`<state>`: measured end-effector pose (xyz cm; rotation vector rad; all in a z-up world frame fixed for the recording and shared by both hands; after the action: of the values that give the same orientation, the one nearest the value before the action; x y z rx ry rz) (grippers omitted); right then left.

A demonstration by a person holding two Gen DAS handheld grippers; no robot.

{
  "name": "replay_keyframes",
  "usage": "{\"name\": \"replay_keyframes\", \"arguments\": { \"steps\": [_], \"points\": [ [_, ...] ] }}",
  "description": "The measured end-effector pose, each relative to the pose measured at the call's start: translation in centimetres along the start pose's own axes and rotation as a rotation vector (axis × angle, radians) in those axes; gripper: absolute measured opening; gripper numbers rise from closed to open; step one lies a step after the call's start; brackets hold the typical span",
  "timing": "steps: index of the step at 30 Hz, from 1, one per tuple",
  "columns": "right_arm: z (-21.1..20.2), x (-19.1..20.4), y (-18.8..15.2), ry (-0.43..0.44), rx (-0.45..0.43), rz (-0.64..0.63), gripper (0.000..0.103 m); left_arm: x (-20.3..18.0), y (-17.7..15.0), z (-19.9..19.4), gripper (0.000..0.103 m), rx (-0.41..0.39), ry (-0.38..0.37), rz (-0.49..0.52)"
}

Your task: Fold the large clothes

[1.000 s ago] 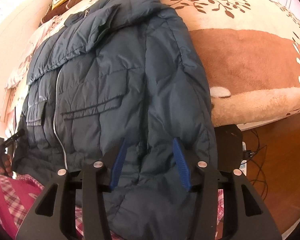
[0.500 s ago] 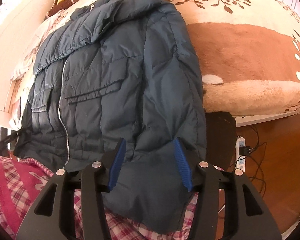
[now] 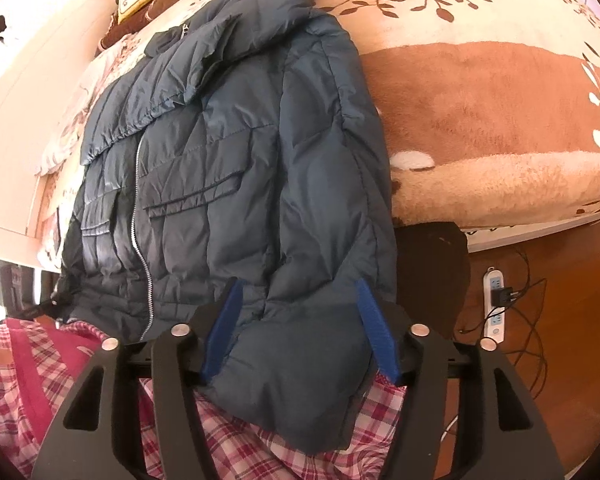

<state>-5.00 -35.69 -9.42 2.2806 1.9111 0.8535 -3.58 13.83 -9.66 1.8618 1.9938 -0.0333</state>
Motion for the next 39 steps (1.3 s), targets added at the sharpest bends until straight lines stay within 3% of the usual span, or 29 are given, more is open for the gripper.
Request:
{"name": "replay_keyframes", "arguments": {
  "steps": [3, 5, 8, 13, 19, 24, 26, 29, 31, 35, 39],
  "points": [
    [-0.4, -0.3, 0.1, 0.010, -0.007, 0.015, 0.062, 0.3, 0.1, -0.4, 0.018, -0.001, -0.046, -0.046],
    [-0.7, -0.5, 0.1, 0.019, -0.012, 0.028, 0.064, 0.3, 0.3, -1.0, 0.012, -0.012, -0.112, -0.093],
    [-1.7, -1.7, 0.1, 0.005, -0.029, 0.069, 0.075, -0.4, 0.8, -2.7, 0.011, -0.062, -0.174, -0.090],
    [-2.3, -4.3, -1.1, 0.060, 0.013, 0.183, 0.075, -1.0, 1.0, -3.4, 0.011, -0.080, -0.177, -0.068],
    [-0.6, -3.4, -3.1, 0.158, 0.074, 0.214, 0.074, -0.7, 1.3, -2.4, 0.011, -0.077, -0.172, -0.092],
    [1.0, -1.9, -3.8, 0.136, 0.099, 0.156, 0.055, -0.3, 0.9, -2.3, 0.011, -0.080, -0.168, -0.104],
    [1.1, -1.9, -3.7, 0.140, 0.102, 0.166, 0.039, -0.3, 0.9, -2.1, 0.011, -0.082, -0.167, -0.112],
    [1.0, -1.4, -3.8, 0.176, 0.095, 0.166, 0.021, -0.2, 0.9, -2.2, 0.011, -0.094, -0.174, -0.118],
    [0.6, -1.3, -3.8, 0.246, 0.072, 0.210, 0.013, -0.3, 1.0, -2.7, 0.011, -0.113, -0.182, -0.118],
    [-1.3, -0.6, -2.7, 0.378, -0.025, 0.293, 0.011, -1.2, 2.3, -4.6, 0.011, -0.174, -0.218, -0.118],
    [-4.3, 1.8, 0.1, 0.448, -0.124, 0.249, 0.011, -3.6, 4.8, -7.9, 0.011, -0.278, -0.248, -0.038]
  ]
}}
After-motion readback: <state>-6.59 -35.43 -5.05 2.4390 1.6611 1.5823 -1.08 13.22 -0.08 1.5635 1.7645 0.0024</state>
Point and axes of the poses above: each gripper's, at about its wrist camera, not at the fingertips, and z roughly the way its jaws point, x to its left, y to its top, the point moved 4 cm from there along z, roughly the way its jaws point, and after that the axes turned 7 degrees about -x, right-handed, at the moved point
